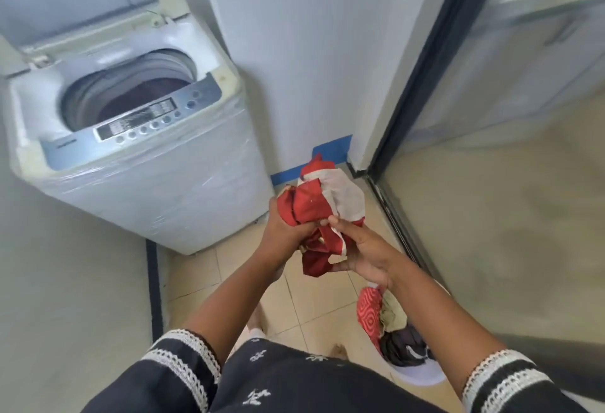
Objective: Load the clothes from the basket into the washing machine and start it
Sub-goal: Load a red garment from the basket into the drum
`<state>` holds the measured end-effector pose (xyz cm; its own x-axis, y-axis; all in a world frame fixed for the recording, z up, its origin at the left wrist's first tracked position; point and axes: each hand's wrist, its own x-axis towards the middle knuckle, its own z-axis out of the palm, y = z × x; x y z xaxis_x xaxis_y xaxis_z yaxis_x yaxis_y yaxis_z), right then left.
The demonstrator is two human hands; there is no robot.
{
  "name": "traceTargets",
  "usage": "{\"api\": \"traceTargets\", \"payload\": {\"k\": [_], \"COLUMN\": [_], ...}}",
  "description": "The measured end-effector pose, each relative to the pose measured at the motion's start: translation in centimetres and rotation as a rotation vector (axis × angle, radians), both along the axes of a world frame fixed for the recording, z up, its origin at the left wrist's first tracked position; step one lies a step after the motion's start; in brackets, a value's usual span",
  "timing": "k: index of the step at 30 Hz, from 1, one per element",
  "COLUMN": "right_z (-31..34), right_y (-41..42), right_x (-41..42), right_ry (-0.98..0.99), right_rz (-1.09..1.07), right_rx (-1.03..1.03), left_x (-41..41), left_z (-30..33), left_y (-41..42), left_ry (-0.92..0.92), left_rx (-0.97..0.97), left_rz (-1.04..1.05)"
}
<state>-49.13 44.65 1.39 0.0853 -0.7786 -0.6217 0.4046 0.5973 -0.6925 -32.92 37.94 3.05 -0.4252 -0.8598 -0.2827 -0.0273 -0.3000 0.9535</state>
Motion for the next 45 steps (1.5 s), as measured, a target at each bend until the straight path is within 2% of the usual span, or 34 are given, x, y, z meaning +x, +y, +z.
{"api": "traceTargets", "payload": {"k": [2,4,7,10,15,21,24,27,29,34,39,42,45], "right_z": [-0.1,-0.2,-0.3,0.2,1.1,2.3,2.5,2.2,1.3,-0.2,-2.7,-4.5,-5.6], "right_y": [-3.1,-6.8,-12.0,-17.3,-25.7,-36.1,-41.3,-45.3,-48.1,-54.8,-60.0,-61.4,-62.1], "right_x": [2.1,4.5,8.3,12.0,17.9,22.0,22.4,23.1,23.5,23.6,23.1,23.0,23.1], "right_ry": [-0.06,-0.034,0.044,0.117,0.147,0.403,0.505,0.65,0.711,0.867,0.921,0.946,0.929], "right_rz": [-0.041,-0.066,-0.064,-0.042,-0.122,-0.036,0.005,0.051,0.098,0.255,0.53,0.73,0.799], "right_rx": [-0.031,-0.046,-0.048,-0.063,-0.164,-0.265,-0.289,-0.347,-0.388,-0.429,-0.302,-0.207,-0.107], "left_x": [2.5,5.8,10.7,15.0,19.3,23.0,24.2,24.5,24.4,24.2,24.5,24.6,25.0], "left_z": [0.6,0.2,-0.2,-0.5,0.6,2.9,2.3,1.0,-0.2,-3.0,-5.8,-6.6,-7.2], "left_y": [-2.3,-4.9,-9.1,-13.5,-21.3,-30.4,-34.7,-37.9,-40.3,-46.3,-49.4,-49.7,-49.9], "left_ry": [0.048,0.053,-0.041,0.068,0.073,0.088,-0.016,-0.193,-0.263,-0.356,-0.278,-0.267,-0.245], "left_rx": [0.039,0.115,0.301,0.402,0.195,0.014,-0.078,-0.2,-0.204,0.001,0.347,0.525,0.651], "left_rz": [0.019,0.036,0.015,0.023,0.266,0.401,0.496,0.582,0.637,0.694,0.733,0.667,0.626]}}
